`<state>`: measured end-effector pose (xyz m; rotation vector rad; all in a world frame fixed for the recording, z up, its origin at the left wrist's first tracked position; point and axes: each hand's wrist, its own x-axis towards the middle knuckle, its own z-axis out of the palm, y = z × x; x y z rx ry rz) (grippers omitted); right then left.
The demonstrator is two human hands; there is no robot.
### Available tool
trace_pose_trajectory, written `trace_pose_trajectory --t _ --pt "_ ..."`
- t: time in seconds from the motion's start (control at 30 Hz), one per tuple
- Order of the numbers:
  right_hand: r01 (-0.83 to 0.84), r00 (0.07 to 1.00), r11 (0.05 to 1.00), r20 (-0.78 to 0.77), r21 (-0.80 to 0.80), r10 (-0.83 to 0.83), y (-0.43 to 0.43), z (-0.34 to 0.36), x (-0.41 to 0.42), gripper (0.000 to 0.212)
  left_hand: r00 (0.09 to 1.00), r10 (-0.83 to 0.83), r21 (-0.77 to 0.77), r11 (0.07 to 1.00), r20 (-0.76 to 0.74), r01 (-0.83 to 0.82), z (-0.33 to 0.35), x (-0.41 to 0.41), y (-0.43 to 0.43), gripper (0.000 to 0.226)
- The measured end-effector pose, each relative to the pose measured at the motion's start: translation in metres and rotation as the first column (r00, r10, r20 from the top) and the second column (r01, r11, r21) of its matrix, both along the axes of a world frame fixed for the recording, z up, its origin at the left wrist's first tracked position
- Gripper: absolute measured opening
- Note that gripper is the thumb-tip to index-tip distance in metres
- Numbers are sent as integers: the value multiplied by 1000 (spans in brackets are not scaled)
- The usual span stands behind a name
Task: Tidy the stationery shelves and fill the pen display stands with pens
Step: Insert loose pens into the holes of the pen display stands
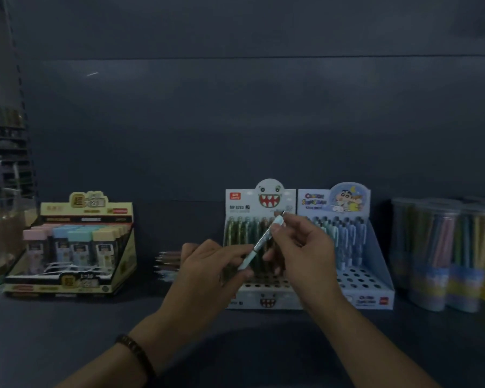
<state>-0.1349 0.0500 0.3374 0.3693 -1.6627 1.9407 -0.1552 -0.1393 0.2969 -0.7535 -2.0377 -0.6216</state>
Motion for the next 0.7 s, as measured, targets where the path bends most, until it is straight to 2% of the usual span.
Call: trace_pose_trajectory --t 0.17,0.27,0.33,0.43,0.5,0.6,0.7 --pt "69 996 998 -61 -11 -70 47 14 6 18 1000 -13 86 996 -5 13 12 15 63 43" --pt "145 987 989 -60 -28 -146 81 20 0 21 989 -72 141 989 130 53 9 18 95 47" --pt "221 972 973 -93 62 -214 101 23 -8 23 970 -122 145 985 212 92 1 17 109 45" --pt "322 944 914 -152 247 -292 121 24 -24 21 972 -60 -87 993 227 82 -6 19 115 30" --pt "375 925 871 -187 318 -331 126 19 -33 22 978 -20 -226 972 209 68 -8 17 113 30" --pt "391 918 853 -218 345 -333 128 1 -38 27 970 8 -285 956 243 64 -15 14 113 40" --pt "386 921 837 -215 387 -325 130 -7 -44 22 963 17 -305 950 268 69 -16 16 115 44"
